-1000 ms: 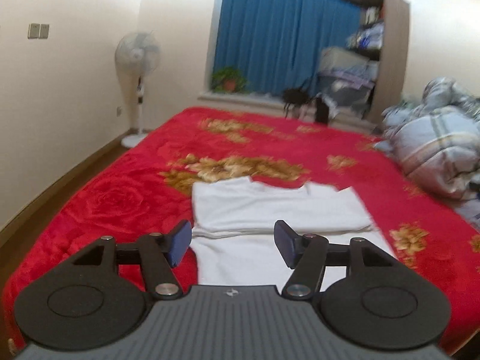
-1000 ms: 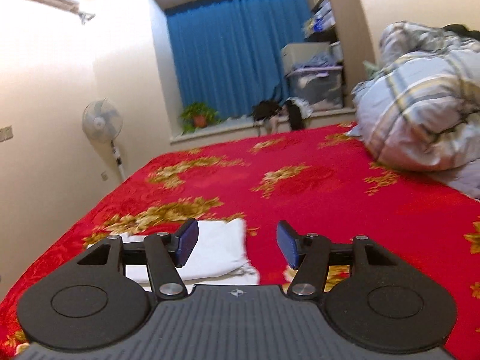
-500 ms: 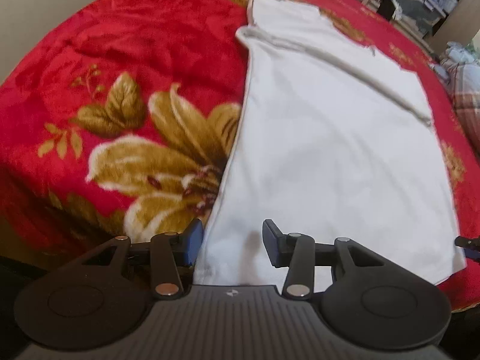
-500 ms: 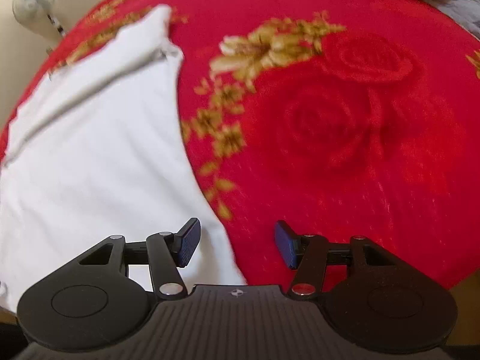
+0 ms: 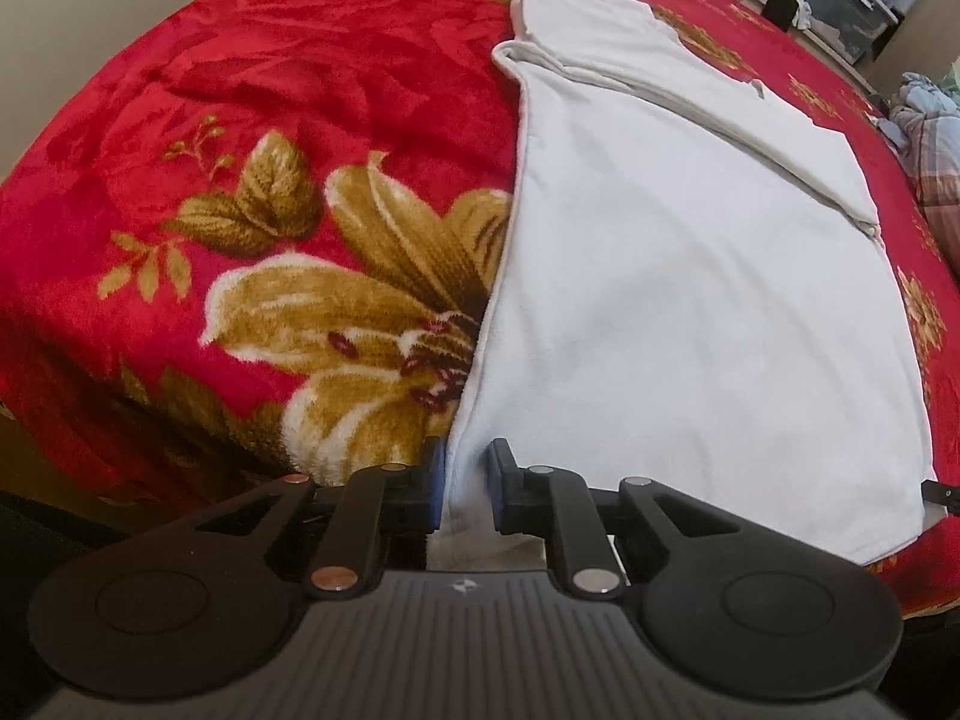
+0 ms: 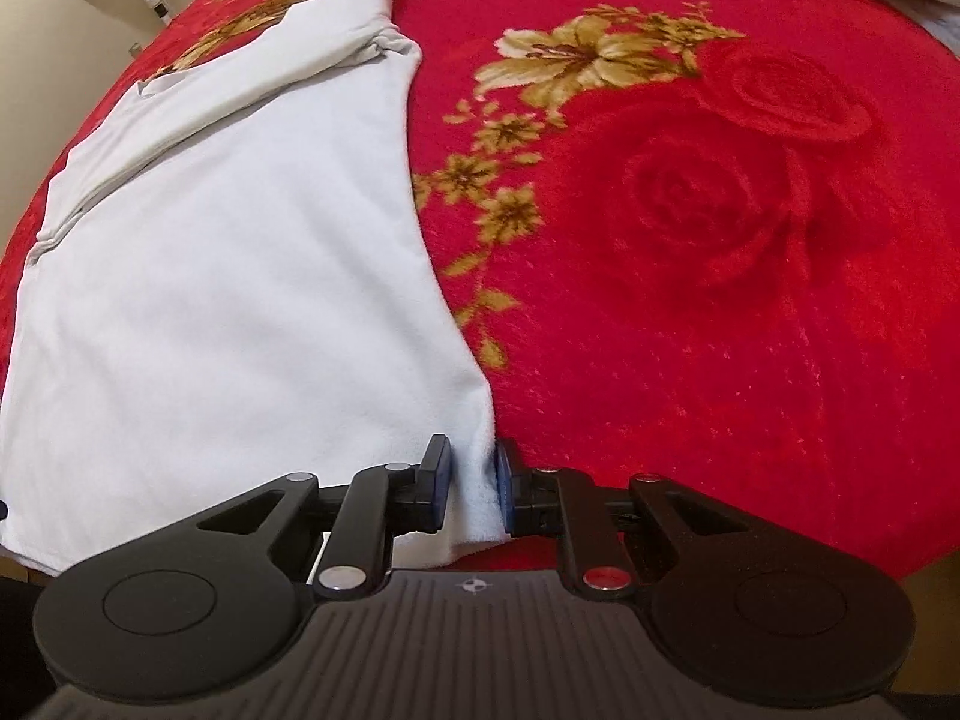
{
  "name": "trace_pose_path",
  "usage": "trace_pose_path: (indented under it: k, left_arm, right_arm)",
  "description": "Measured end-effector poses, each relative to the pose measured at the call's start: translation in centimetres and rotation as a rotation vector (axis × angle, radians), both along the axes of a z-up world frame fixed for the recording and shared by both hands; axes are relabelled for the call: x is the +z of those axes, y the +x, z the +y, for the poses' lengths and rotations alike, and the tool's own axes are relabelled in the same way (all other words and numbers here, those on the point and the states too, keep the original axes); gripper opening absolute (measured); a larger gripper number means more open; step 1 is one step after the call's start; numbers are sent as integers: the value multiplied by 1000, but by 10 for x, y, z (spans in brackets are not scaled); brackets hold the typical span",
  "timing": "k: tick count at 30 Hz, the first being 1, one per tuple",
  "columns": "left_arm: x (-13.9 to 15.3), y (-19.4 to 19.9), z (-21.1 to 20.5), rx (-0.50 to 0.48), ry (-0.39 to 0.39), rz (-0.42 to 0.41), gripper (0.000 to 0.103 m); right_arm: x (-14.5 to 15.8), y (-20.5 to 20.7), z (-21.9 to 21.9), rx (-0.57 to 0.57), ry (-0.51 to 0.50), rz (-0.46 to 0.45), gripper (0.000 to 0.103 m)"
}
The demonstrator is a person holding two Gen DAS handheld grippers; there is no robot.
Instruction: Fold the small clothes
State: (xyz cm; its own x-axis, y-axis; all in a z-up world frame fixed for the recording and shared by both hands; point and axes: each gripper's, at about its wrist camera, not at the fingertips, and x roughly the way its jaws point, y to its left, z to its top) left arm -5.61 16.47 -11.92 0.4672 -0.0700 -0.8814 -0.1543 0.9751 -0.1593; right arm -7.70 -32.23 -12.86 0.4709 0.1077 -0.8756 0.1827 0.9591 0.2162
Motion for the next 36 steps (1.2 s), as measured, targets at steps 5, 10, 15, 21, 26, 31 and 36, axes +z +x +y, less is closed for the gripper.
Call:
trace_pose_path:
  k: [5,10,15,21,26,31,36]
  left_arm:
    - [10,-5,-3,-25,17,-56,4]
    - [22,-19,-1,-25,-9,-106,5]
    - [2,-12,14,46,-130,27,11]
    - [5,-15,9,31,-115,27,14]
    - [1,-14,7,22,-96,28,14]
    - [2,-15,7,26,-89,21,16]
    - [3,-16,8,32,-90,24,20]
  right_arm:
    - [5,-1,2,7,4,-31,6]
    - [26,-16,-14,-88,94,-129,5]
    - [-1,-10,-13,-101,71,18,12]
    - [0,-9,-7,-82,44,17,12]
    - [0,-9,-3,-54,12,15,12]
    - [0,-9,-5,-58,17,14,12]
    - [0,-9,-4,-52,11,13,12]
